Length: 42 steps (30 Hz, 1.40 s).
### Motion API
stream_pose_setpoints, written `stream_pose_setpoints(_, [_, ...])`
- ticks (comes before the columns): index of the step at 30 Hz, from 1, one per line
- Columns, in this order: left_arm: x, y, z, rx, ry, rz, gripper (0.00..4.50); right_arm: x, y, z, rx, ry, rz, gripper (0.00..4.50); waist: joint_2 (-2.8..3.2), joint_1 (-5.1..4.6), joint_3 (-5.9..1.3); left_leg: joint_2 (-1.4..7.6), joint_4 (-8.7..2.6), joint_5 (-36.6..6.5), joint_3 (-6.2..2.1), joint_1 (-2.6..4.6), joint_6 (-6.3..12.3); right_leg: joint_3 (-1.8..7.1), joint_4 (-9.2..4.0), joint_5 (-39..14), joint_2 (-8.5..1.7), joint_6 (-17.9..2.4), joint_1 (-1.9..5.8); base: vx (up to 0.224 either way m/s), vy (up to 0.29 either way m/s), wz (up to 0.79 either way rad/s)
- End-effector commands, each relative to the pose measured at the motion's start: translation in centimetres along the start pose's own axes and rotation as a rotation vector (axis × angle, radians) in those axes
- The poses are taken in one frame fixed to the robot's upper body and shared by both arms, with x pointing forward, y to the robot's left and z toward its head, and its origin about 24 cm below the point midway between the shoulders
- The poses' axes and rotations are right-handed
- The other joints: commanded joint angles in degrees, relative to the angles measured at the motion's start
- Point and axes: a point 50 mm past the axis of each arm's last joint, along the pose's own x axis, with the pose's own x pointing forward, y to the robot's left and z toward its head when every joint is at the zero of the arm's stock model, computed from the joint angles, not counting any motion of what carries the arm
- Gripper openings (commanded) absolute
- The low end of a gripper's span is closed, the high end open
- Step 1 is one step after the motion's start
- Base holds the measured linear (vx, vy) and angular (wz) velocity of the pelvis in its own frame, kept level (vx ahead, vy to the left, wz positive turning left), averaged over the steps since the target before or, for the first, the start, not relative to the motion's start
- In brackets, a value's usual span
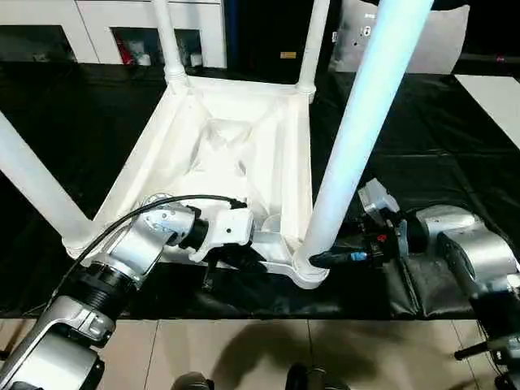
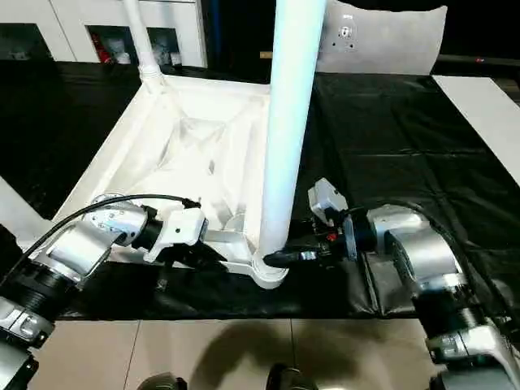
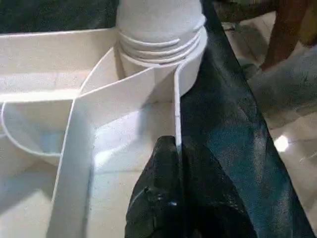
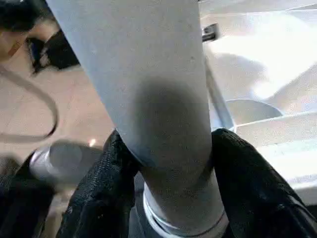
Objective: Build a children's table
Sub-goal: Rotate leg to tighten
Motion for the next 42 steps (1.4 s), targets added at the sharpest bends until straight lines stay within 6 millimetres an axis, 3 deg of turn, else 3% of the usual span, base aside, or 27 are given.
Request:
stream_pose_setpoints(1, [1.4, 0.4, 0.5, -0.052, -0.021, 0.096, 0.0, 1.7, 0.5, 0.5, 0.012, -0.083, -0.027, 2.0, -0.67, -0.22, -4.24, 1.61, -3.66, -3.0, 0.75, -0.63, 6.22, 3.09, -3.35, -19.9, -2.93, -9.7, 4.79, 0.0, 0.0, 0.0])
stream_pose_setpoints(2, [1.9, 0.6, 0.6, -0.087, -0.026, 0.157, 0.0, 2.6, 0.3, 0.2, 0.012, -0.096, -0.131, 2.0, -0.4, -0.33, -3.91, 1.5, -3.79, -4.1, 0.76, -0.68, 5.18, 3.01, -3.76, -22.6, -2.87, -8.6, 4.62, 0.0, 0.0, 0.0])
stream_pose_setpoints(5, [3.0, 1.0, 1.2, -0.166, -0.051, 0.255, 0.0, 4.0, -0.4, -0.3, 0.026, -0.101, -0.318, 2.0, -0.8, -1.36, -3.5, 0.58, -3.85, -7.5, 0.67, -0.79, 2.27, 2.13, -5.21, -33.3, -2.72, -3.2, 4.62, -0.034, -0.002, -0.03])
stream_pose_setpoints(8, [4.4, 1.3, 2.1, -0.224, -0.081, 0.322, 0.0, 5.4, -1.2, -0.3, 0.069, -0.135, -0.492, 1.94, -0.47, -3.06, -3.32, -0.04, -3.39, -11.5, 0.3, -0.66, 2.21, 0.25, -7.57, -40.6, -2.58, 2.1, 4.38, -0.053, 0.016, -0.09])
stream_pose_setpoints(11, [5.7, 2.0, 3.2, -0.27, -0.112, 0.411, 0.0, 6.7, -2.1, 0.1, 0.132, -0.18, -0.673, 1.93, 0.43, -4.28, -2.94, 0.72, -3.7, -14.6, -0.04, -0.19, 3.29, -1.23, -8.75, -39.0, -2.5, 2.1, 4.41, 0.0, 0.0, 0.0])
stream_pose_setpoints(12, [5.7, 2.0, 3.2, -0.27, -0.112, 0.411, 0.0, 6.7, -2.1, 0.1, 0.132, -0.18, -0.673, 1.93, 0.74, -5.13, -2.83, 1.5, -4.03, -18.5, -0.53, -0.02, 3.14, -2.51, -9.19, -37.9, -2.4, 2.6, 4.99, 0.0, 0.0, 0.0])
stream_pose_setpoints(13, [6.4, 2.6, 3.8, -0.297, -0.12, 0.481, 0.0, 7.3, -2.7, 0.4, 0.164, -0.203, -0.809, 1.93, 1.73, -5.2, -2.67, 2.14, -4.26, -21.1, -0.8, 0.44, 2.95, -2.92, -9.14, -36.8, -2.64, 2.4, 5.27, 0.0, 0.0, 0.0])
stream_pose_setpoints(14, [6.5, 2.8, 4.0, -0.303, -0.122, 0.498, 0.0, 7.4, -2.9, 0.4, 0.172, -0.208, -0.838, 1.93, 1.7, -6.1, -2.3, 3.75, -5.51, -26.1, -1.59, -0.16, 2.95, -2.87, -7.73, -32.8, -2.53, 2.1, 6.12, 0.0, 0.0, 0.0])
stream_pose_setpoints(15, [6.8, 3.1, 4.3, -0.321, -0.13, 0.532, 0.0, 7.7, -3.1, 0.5, 0.192, -0.22, -0.898, 1.93, 1.82, -5.79, -2.33, 5.33, -7.08, -31.4, -2.62, -0.77, 2.57, -1.57, -4.81, -28.4, -2.68, 2.2, 7.44, 0.0, 0.0, 0.0])
stream_pose_setpoints(16, [6.8, 3.1, 4.3, -0.321, -0.13, 0.532, 0.0, 7.7, -3.1, 0.5, 0.192, -0.22, -0.898, 1.93, 2.17, -5.16, -1.98, 5.83, -7.92, -35.2, -2.17, 0.61, 2.04, 0.57, -3.24, -24.6, -2.91, -0.2, 6.16, 0.0, 0.0, 0.0])
stream_pose_setpoints(17, [7.1, 3.3, 4.7, -0.331, -0.137, 0.555, 0.0, 7.8, -3.4, 0.7, 0.19, -0.232, -0.943, 1.93, 1.05, -5.98, -1.51, 4.16, -7.05, -35.4, -1.43, 1.06, 1.81, 0.5, -5.08, -28.0, -2.83, -0.2, 5.02, 0.0, 0.0, 0.0])
stream_pose_setpoints(18, [7.1, 3.5, 5.0, -0.335, -0.141, 0.583, 0.0, 7.9, -3.6, 1.1, 0.185, -0.264, -0.976, 1.93, 0.05, -6.21, -1.27, -0.5, -2.89, -28.7, 0.22, 3.36, 1.13, -2.62, -10.89, -45.6, -2.77, 4.3, 2.36, 0.0, 0.0, 0.0])
stream_pose_setpoints(19, [7.2, 3.6, 5.2, -0.33, -0.14, 0.594, 0.0, 7.7, -3.8, 1.4, 0.18, -0.295, -1.005, 1.93, 0.44, -6.47, -0.78, -1.32, -1.31, -26.0, 0.63, 4.67, 1.45, -4.62, -12.9, -50.7, -3.21, 6.0, 1.43, 0.0, 0.0, 0.0])
stream_pose_setpoints(20, [7.2, 3.6, 5.3, -0.327, -0.137, 0.603, 0.0, 7.7, -3.9, 1.7, 0.179, -0.315, -1.029, 1.93, 1.49, -8.18, -1.52, -0.39, -0.76, -25.0, 0.41, 3.37, 2.68, -8.62, -13.99, -48.3, -2.41, 10.3, 3.92, 0.089, 0.058, -0.13])
stream_pose_setpoints(21, [7.0, 3.6, 5.1, -0.314, -0.13, 0.601, 0.0, 7.4, -3.8, 1.8, 0.174, -0.337, -1.018, 2.47, 3.14, -5.88, -1.66, 6.96, -7.59, -33.6, -3.72, -2.64, 3.66, -1.37, 2.12, -25.4, -3.83, 5.1, 10.66, 0.115, 0.052, -0.13])
stream_pose_setpoints(22, [7.0, 3.6, 5.1, -0.313, -0.13, 0.6, 0.0, 7.4, -3.8, 1.8, 0.174, -0.338, -1.017, 2.61, 3.75, -4.97, -1.25, 7.0, -9.55, -39.4, -3.02, 0.61, 3.44, 1.62, 2.2, -7.7, -3.1, -0.7, 5.89, 0.105, 0.034, -0.12])
stream_pose_setpoints(23, [6.8, 3.5, 5.0, -0.301, -0.124, 0.592, 0.0, 7.1, -3.7, 1.8, 0.164, -0.352, -1.0, 2.64, 0.88, -6.42, -0.98, 4.58, -7.98, -40.1, -1.7, 2.0, 3.47, 1.89, -0.6, -14.7, -2.71, -0.7, 4.68, 0.082, -0.037, 0.14])
stream_pose_setpoints(24, [6.3, 3.2, 4.3, -0.275, -0.112, 0.564, 0.0, 5.8, -3.5, 1.7, 0.115, -0.362, -0.953, 2.73, -2.04, -4.41, -0.41, -3.71, 0.44, -24.1, 1.62, 6.3, 1.64, -1.37, -11.39, -52.5, -1.5, 8.8, -0.98, 0.056, -0.031, 0.15])
stream_pose_setpoints(25, [6.2, 3.1, 4.1, -0.27, -0.107, 0.557, 0.0, 5.4, -3.4, 1.6, 0.099, -0.36, -0.945, 2.84, -2.09, -5.11, -1.34, -4.32, 1.28, -14.6, 1.6, 3.15, 3.78, -0.44, -10.66, -61.5, -4.56, 10.5, 2.38, 0.113, -0.035, 0.2])
stream_pose_setpoints(26, [6.0, 3.0, 3.9, -0.26, -0.103, 0.546, 0.0, 4.9, -3.3, 1.6, 0.08, -0.358, -0.929, 2.95, -1.23, -4.05, -3.07, -1.93, -1.87, -7.8, -0.87, -3.09, 4.23, 1.07, -6.44, -49.0, -5.92, 10.6, 8.54, 0.169, 0.019, -0.22])
stream_pose_setpoints(27, [5.9, 2.9, 3.7, -0.252, -0.103, 0.538, 0.0, 4.6, -3.3, 1.5, 0.072, -0.356, -0.912, 3.03, -0.17, -3.03, -3.28, -0.88, -3.24, -4.8, -1.23, -1.7, 4.42, 1.32, -6.55, -42.6, -5.44, 9.3, 7.06, 0.169, 0.019, -0.22])
stream_pose_setpoints(28, [5.8, 2.8, 3.5, -0.252, -0.101, 0.529, 0.0, 4.2, -3.2, 1.5, 0.06, -0.353, -0.893, 3.03, 0.14, -3.35, -3.36, 0.0, -3.53, -0.2, -1.6, -0.96, 5.75, 1.51, -5.24, -28.7, -4.08, 3.7, 5.46, 0.138, 0.019, -0.2])
stream_pose_setpoints(29, [5.7, 2.7, 3.4, -0.252, -0.099, 0.522, 0.0, 3.9, -3.1, 1.4, 0.05, -0.351, -0.879, 3.1, 0.31, -3.37, -3.29, 0.45, -3.64, 0.3, -1.51, -0.74, 6.32, 1.64, -4.66, -23.6, -3.77, 0.1, 5.14, 0.0, 0.0, 0.0])
stream_pose_setpoints(30, [5.5, 2.7, 3.2, -0.246, -0.094, 0.514, 0.0, 3.6, -3.1, 1.4, 0.035, -0.344, -0.857, 3.18, 0.01, -3.64, -3.02, 0.42, -3.78, -0.9, -1.14, -0.8, 6.98, 1.66, -4.66, -22.0, -3.3, -2.1, 4.85, 0.059, 0.014, 0.16])
stream_pose_setpoints(31, [5.4, 2.6, 3.0, -0.235, -0.092, 0.502, 0.0, 3.2, -3.0, 1.4, 0.018, -0.333, -0.824, 3.39, -0.26, -3.88, -3.01, 0.16, -3.87, -4.4, -0.73, -0.69, 7.66, 1.81, -4.54, -24.2, -3.2, -6.0, 5.14, 0.0, 0.0, 0.0])
stream_pose_setpoints(35, [4.1, 2.1, 1.7, -0.175, -0.061, 0.411, 0.0, 0.0, -2.4, 1.5, -0.077, -0.248, -0.642, 3.76, -0.24, -3.28, -3.11, 0.33, -3.64, -4.8, -0.61, -0.79, 10.32, 1.96, -4.69, -24.9, -3.51, -7.2, 5.34, 0.0, 0.0, 0.0])
stream_pose_setpoints(42, [2.8, 0.9, 0.9, -0.064, -0.016, 0.206, 0.0, -1.9, -1.4, 1.6, -0.123, -0.098, -0.382, 4.3, -0.48, -2.9, -3.27, 0.64, -3.65, -4.2, -0.74, -0.79, 9.87, 1.74, -4.76, -26.7, -3.47, -6.5, 5.27, 0.0, 0.0, 0.0])
